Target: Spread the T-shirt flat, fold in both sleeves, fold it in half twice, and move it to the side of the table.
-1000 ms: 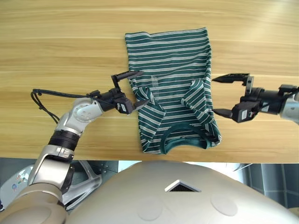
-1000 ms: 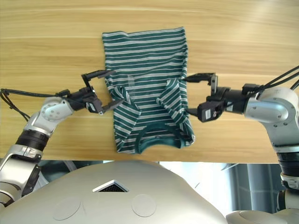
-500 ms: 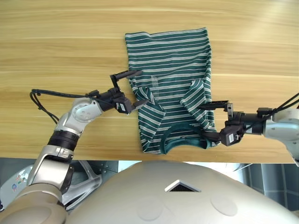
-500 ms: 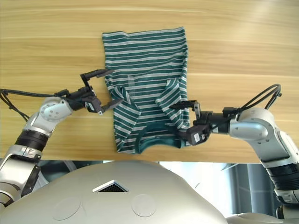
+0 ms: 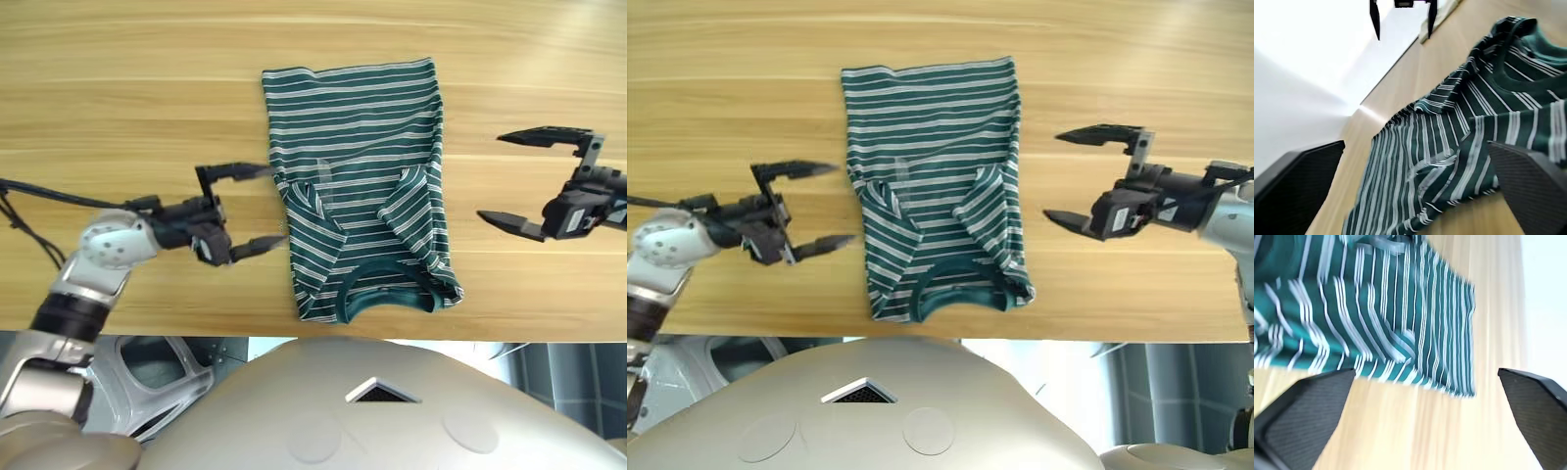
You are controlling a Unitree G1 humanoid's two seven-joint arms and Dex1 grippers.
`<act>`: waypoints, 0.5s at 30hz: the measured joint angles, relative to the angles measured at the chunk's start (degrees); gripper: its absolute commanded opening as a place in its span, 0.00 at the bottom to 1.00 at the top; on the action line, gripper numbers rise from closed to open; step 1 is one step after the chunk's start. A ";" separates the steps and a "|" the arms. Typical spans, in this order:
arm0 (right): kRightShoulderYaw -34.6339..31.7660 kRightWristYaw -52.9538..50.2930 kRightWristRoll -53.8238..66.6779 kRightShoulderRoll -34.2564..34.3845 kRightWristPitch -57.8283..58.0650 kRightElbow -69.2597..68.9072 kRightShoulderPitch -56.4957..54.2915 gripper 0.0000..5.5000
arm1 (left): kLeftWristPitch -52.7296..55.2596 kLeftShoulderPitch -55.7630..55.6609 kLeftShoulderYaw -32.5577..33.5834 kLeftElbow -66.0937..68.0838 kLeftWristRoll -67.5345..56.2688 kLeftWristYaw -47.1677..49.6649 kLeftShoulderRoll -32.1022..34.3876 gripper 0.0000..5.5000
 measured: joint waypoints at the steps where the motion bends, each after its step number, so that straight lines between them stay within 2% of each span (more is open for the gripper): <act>1: -0.11 0.31 -0.66 -0.17 0.01 1.08 0.88 0.98 | 0.24 1.49 0.07 -1.55 -1.58 -1.59 2.52 0.98; 3: 0.12 0.79 -2.31 -0.23 -0.27 2.10 2.90 0.98 | 1.13 4.78 0.09 -3.44 -3.33 -4.82 6.50 0.98; 6: 2.43 1.90 -4.19 -0.16 -1.20 2.62 4.79 0.98 | 2.33 7.66 -1.16 -3.03 -1.44 -8.02 7.72 0.98; 10: 5.91 3.47 -4.74 0.15 -2.37 1.52 7.38 0.98 | 3.15 7.92 -3.50 -1.91 0.36 -10.72 5.96 0.98; 15: 9.44 4.96 -4.70 0.45 -3.06 -0.56 9.65 0.98 | 3.45 6.86 -6.52 1.36 4.57 -11.29 0.41 0.98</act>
